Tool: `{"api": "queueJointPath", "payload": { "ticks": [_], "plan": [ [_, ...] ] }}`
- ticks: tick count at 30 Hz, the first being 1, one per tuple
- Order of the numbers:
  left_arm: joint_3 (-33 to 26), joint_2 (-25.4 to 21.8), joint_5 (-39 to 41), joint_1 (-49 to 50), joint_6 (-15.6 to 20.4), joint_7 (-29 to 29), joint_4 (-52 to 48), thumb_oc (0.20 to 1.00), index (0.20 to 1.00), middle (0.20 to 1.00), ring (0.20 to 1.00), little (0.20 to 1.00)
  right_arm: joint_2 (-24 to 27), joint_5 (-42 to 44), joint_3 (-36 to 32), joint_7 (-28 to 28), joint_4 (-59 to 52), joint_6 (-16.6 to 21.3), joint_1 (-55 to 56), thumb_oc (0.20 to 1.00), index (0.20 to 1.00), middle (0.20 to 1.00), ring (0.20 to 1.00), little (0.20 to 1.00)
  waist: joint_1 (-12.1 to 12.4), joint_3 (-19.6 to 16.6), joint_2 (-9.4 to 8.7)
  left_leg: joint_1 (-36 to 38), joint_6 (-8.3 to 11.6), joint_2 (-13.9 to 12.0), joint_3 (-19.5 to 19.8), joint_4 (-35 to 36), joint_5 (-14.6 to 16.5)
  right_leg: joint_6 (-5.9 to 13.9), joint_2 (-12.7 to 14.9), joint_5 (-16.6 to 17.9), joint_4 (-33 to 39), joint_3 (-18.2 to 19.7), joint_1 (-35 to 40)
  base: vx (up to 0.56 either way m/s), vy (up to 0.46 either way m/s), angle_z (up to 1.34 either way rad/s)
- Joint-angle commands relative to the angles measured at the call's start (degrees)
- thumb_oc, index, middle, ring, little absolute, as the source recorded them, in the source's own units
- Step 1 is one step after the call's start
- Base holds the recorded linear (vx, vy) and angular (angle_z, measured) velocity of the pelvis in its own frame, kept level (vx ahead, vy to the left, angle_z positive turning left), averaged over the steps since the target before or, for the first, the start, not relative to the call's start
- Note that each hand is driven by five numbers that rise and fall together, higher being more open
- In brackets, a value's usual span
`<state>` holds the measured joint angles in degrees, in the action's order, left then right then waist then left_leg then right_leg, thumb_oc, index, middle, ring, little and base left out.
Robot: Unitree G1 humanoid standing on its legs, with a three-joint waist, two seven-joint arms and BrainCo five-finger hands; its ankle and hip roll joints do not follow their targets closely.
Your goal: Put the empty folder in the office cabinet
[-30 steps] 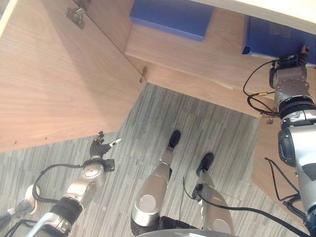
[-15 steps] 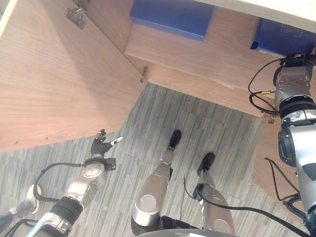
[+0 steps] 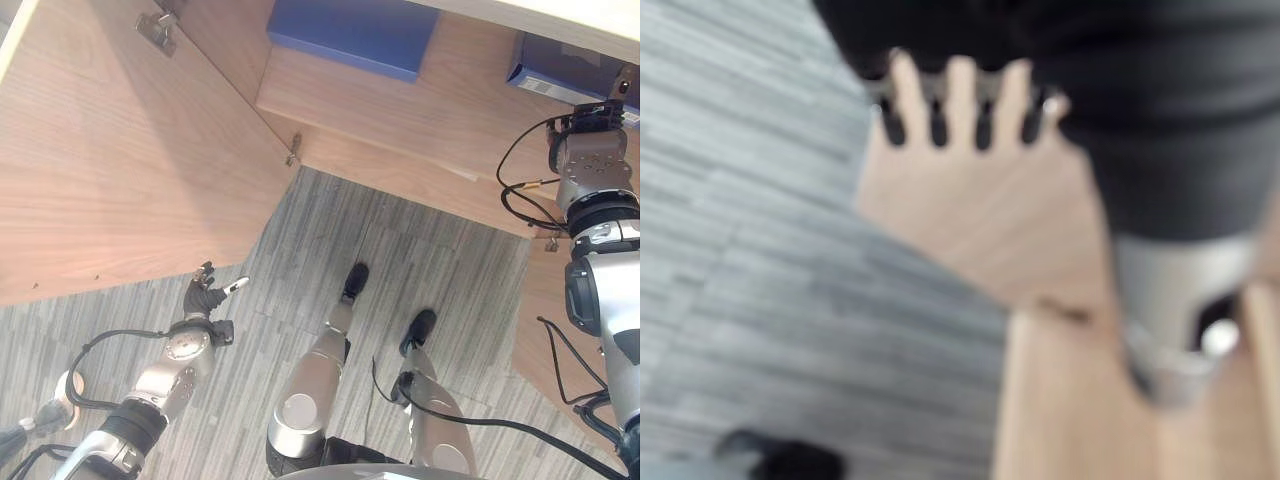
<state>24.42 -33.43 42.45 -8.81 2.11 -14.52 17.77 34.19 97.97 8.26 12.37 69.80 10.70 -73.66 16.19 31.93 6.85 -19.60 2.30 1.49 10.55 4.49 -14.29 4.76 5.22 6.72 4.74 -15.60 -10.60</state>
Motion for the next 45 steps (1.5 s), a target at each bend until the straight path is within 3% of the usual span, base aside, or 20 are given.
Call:
{"api": "queueJointPath", "payload": {
  "ticks": [1,10,12,13,14,19,22,25,33,45],
  "plan": [
    [-1.8,-4.2,0.8,4.7,1.8,-0.7,-1.8,1.0,1.0,1.0,1.0,1.0,6.2,0.1,2.6,-2.0,-2.8,0.2,-4.4,1.0,1.0,1.0,1.0,1.0,-0.3,-2.1,-0.02,3.0,0.05,0.4,-3.1,0.5,7.2,6.08,7.2,2.0,-1.4,3.0,-1.3,0.0,0.0,0.0],
    [-2.2,-4.7,1.1,5.1,1.9,-0.4,-2.3,1.0,1.0,1.0,1.0,1.0,6.9,0.0,2.2,0.6,-2.6,-1.2,-3.9,1.0,1.0,1.0,1.0,1.0,-0.3,-2.1,-0.08,3.0,0.06,0.4,-3.1,0.5,7.2,6.15,7.3,2.1,-1.3,3.0,-1.3,0.0,0.0,0.0],
    [-2.2,-4.9,1.5,4.7,1.3,-0.8,-2.8,1.0,1.0,1.0,1.0,1.0,7.2,1.5,1.7,4.7,-1.5,-7.2,-3.7,1.0,1.0,1.0,1.0,1.0,-0.5,-2.1,-0.14,3.1,0.06,0.4,-3.1,0.5,7.2,6.17,7.3,2.1,-1.4,3.1,-1.4,0.0,0.0,0.0],
    [-2.1,-4.9,1.5,4.6,1.3,-0.8,-2.8,1.0,1.0,1.0,1.0,1.0,7.3,1.5,1.6,4.7,-1.4,-7.4,-3.7,1.0,1.0,1.0,1.0,1.0,-0.4,-2.1,-0.15,3.0,0.06,0.4,-3.1,0.5,7.2,6.17,7.3,2.1,-1.4,3.1,-1.4,0.0,0.0,0.0],
    [-2.2,-5.1,1.6,4.6,1.1,-0.7,-2.8,1.0,1.0,1.0,1.0,1.0,7.3,2.6,1.7,6.7,-0.5,-10.8,-3.7,1.0,1.0,1.0,1.0,1.0,-0.4,-2.1,-0.18,3.1,0.06,0.4,-3.1,0.5,7.3,6.16,7.2,2.1,-1.4,3.2,-1.3,0.0,0.0,0.0],
    [-2.5,-5.9,1.9,4.4,1.6,-0.1,-2.1,1.0,1.0,1.0,1.0,1.0,8.7,7.5,1.8,10.2,3.3,-18.2,-4.3,1.0,1.0,1.0,1.0,1.0,-0.2,-2.1,-0.91,3.0,0.1,0.1,-3.2,0.5,7.2,6.34,7.1,2.5,-1.0,3.1,-1.0,0.0,-0.035,0.02],
    [-2.4,-6.6,2.2,4.0,1.2,-0.3,-2.5,1.0,1.0,1.0,1.0,1.0,9.4,15.0,1.8,19.4,5.4,-27.5,-4.8,1.0,1.0,1.0,1.0,1.0,0.1,-2.1,-1.4,3.2,0.13,0.0,-3.2,0.5,7.4,6.43,7.0,2.4,-0.9,3.1,-0.7,0.01,-0.045,0.06],
    [-2.9,-7.0,2.2,3.8,1.3,0.3,-2.2,1.0,1.0,1.0,1.0,1.0,10.0,15.0,0.2,25.5,9.1,-33.8,-5.3,1.0,1.0,1.0,1.0,1.0,0.4,-2.1,-1.81,3.0,0.19,-0.1,-3.3,0.5,7.3,6.59,6.8,2.7,-0.7,3.2,-0.6,0.0,-0.052,0.02],
    [-3.1,-10.0,3.3,2.9,-0.9,-0.8,-5.5,1.0,1.0,1.0,1.0,1.0,12.2,15.0,0.4,28.2,12.5,-34.2,-5.8,1.0,1.0,1.0,1.0,1.0,1.2,-2.1,-2.75,3.0,0.28,-0.3,-3.1,0.5,7.3,6.76,6.4,3.1,0.0,2.8,0.4,0.0,-0.056,0.01],
    [-2.9,-9.3,1.6,3.8,-0.7,0.0,-6.9,1.0,1.0,1.0,1.0,1.0,10.2,15.0,-0.6,29.5,12.6,-35.5,-1.7,1.0,1.0,1.0,1.0,1.0,1.6,-3.1,-3.61,5.4,0.38,-0.8,-3.3,0.5,8.0,6.58,5.6,2.3,0.2,3.0,2.9,-0.02,-0.028,0.0]
  ]
}}
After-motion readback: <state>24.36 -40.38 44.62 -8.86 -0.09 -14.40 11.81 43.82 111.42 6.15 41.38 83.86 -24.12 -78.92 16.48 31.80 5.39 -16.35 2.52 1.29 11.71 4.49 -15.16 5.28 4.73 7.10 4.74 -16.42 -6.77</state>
